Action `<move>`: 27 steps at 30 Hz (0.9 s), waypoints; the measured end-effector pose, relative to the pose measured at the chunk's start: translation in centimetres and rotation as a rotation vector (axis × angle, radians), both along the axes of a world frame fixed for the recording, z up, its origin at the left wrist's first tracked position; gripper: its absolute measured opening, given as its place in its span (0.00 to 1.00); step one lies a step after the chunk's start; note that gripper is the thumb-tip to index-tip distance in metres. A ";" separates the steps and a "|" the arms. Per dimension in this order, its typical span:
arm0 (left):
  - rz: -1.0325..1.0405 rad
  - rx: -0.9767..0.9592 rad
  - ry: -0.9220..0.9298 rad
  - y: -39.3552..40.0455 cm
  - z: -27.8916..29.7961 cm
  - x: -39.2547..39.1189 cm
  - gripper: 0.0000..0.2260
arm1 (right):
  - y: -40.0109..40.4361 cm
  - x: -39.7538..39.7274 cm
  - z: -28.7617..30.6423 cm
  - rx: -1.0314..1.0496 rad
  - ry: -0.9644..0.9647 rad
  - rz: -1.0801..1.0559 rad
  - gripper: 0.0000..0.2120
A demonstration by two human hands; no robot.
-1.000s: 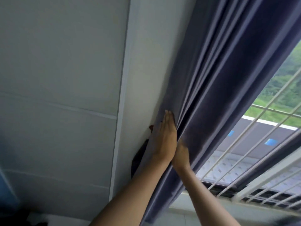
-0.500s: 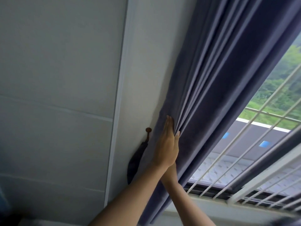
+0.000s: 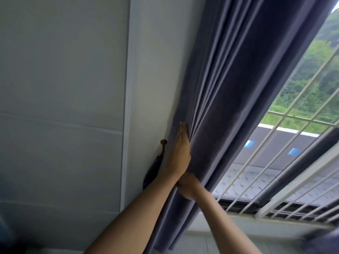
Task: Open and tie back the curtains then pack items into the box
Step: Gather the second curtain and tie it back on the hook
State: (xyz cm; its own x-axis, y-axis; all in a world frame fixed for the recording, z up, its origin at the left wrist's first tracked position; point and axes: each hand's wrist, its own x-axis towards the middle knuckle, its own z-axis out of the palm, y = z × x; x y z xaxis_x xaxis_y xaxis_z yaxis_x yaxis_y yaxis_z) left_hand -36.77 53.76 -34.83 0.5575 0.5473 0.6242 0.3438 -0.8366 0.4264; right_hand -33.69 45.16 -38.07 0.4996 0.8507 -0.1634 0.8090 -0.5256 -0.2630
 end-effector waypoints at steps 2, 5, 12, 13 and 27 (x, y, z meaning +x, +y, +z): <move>-0.014 -0.018 -0.015 0.8 -0.4 -0.1 0.38 | -0.7 1.1 3.2 0.102 -0.005 -0.119 0.14; -0.119 -0.114 -0.059 1.1 -0.3 -0.9 0.36 | -2.6 1.5 10.5 0.776 -0.181 -0.253 0.17; -0.139 -0.164 -0.074 0.1 0.2 -0.9 0.34 | -2.6 4.3 17.5 1.435 -0.391 -0.326 0.23; -0.144 -0.174 -0.077 0.0 0.2 -1.0 0.34 | -2.4 4.7 17.1 1.426 -0.320 -0.344 0.26; -0.182 -0.237 -0.130 -0.4 0.5 -1.5 0.34 | -0.2 3.2 5.0 0.674 0.054 -0.442 0.15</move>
